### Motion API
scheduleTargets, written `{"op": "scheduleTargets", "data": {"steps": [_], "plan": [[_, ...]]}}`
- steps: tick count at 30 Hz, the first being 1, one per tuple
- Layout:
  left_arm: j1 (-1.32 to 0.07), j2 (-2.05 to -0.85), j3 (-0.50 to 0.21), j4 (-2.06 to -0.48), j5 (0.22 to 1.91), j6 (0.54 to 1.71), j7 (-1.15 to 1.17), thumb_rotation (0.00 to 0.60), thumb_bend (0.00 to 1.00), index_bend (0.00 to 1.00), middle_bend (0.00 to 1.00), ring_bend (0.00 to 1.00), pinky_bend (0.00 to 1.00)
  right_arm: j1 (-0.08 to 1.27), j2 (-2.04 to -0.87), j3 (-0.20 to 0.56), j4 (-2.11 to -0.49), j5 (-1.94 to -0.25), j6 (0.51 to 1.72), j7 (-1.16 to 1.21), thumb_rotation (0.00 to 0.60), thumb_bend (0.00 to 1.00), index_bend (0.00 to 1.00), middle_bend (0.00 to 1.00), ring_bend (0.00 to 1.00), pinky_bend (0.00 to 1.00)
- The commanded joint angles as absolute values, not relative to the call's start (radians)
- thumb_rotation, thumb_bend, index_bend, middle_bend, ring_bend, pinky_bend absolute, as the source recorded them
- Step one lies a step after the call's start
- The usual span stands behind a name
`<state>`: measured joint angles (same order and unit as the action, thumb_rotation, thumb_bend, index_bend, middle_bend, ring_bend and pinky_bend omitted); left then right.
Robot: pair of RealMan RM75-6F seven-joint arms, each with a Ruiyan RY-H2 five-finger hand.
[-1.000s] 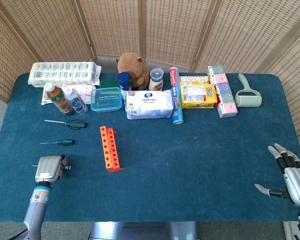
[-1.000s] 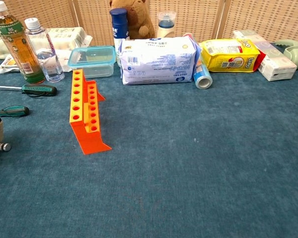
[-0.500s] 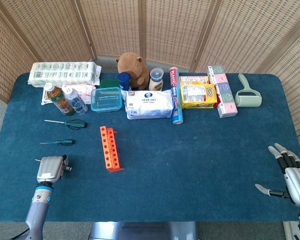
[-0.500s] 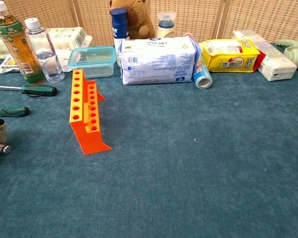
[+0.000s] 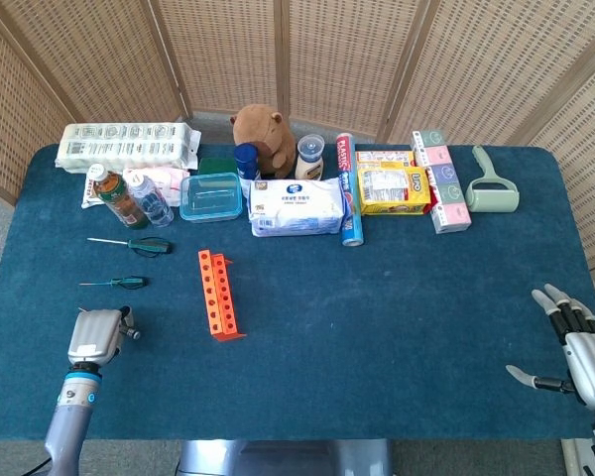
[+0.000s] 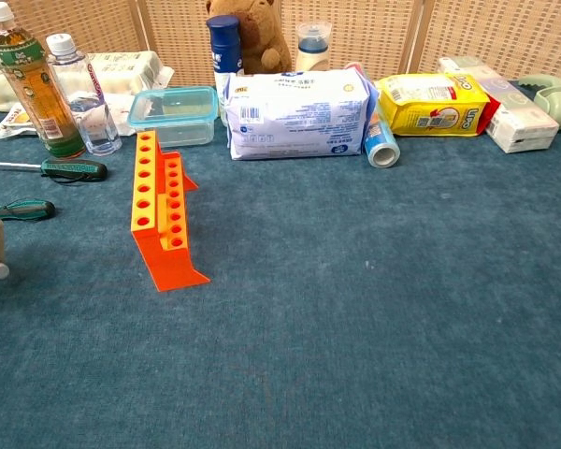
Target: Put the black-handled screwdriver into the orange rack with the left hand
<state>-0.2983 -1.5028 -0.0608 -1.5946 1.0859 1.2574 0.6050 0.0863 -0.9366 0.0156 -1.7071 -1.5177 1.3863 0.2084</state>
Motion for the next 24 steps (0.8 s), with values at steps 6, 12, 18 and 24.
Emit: {"op": "scheduleTargets", "data": {"steps": [6, 12, 18, 24], "plan": [[-0.260, -1.381, -0.035, -1.742, 1.233, 1.344, 0.494, 0.600, 0.41, 0.51, 1.00, 1.00, 1.00, 0.087, -0.941, 0.015, -1.710, -1.515, 1.383, 0.194, 0.413, 0.00, 0.04, 0.00, 0.00, 0.00], [-0.240, -1.308, -0.015, -1.831, 1.356, 1.388, 0.386, 0.600, 0.41, 0.51, 1.00, 1.00, 1.00, 0.089, -0.944, 0.015, -1.710, -1.512, 1.380, 0.186, 0.411, 0.00, 0.04, 0.00, 0.00, 0.00], [-0.223, -1.234, 0.007, -1.896, 1.469, 1.420, 0.270, 0.600, 0.42, 0.51, 1.00, 1.00, 1.00, 0.091, -0.947, 0.016, -1.711, -1.506, 1.375, 0.177, 0.408, 0.00, 0.04, 0.00, 0.00, 0.00], [-0.224, -1.182, 0.017, -1.955, 1.518, 1.416, 0.227, 0.600, 0.42, 0.51, 1.00, 1.00, 1.00, 0.092, -0.950, 0.017, -1.713, -1.502, 1.372, 0.169, 0.410, 0.00, 0.04, 0.00, 0.00, 0.00]]}}
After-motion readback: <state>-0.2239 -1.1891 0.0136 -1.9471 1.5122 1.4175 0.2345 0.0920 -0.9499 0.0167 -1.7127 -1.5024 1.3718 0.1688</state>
